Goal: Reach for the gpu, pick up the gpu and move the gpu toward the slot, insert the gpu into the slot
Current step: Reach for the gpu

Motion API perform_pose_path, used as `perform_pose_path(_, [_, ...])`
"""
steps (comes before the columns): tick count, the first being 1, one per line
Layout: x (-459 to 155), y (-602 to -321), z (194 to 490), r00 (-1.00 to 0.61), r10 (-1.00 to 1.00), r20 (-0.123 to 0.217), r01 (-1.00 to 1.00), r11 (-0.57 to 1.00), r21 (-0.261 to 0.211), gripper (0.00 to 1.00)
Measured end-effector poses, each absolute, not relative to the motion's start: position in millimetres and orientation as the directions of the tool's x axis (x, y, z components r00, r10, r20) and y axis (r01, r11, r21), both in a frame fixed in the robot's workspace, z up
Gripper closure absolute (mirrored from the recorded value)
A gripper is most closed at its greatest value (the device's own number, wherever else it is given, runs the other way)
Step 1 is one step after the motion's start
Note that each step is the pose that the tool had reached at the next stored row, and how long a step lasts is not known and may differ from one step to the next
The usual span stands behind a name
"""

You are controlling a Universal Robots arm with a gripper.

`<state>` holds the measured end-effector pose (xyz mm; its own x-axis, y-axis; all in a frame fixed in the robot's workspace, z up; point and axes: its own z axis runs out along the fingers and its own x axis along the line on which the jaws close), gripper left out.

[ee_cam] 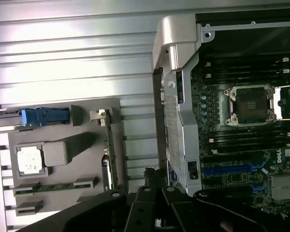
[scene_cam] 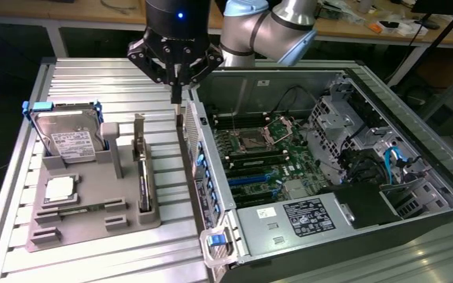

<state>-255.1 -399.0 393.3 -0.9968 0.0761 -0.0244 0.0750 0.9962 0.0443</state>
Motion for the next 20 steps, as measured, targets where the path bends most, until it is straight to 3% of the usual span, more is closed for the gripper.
perform_pose_path(20, [-302.7, -398.9, 393.3, -0.997, 0.076, -0.024, 0.075, 0.996, 0.044, 0.89])
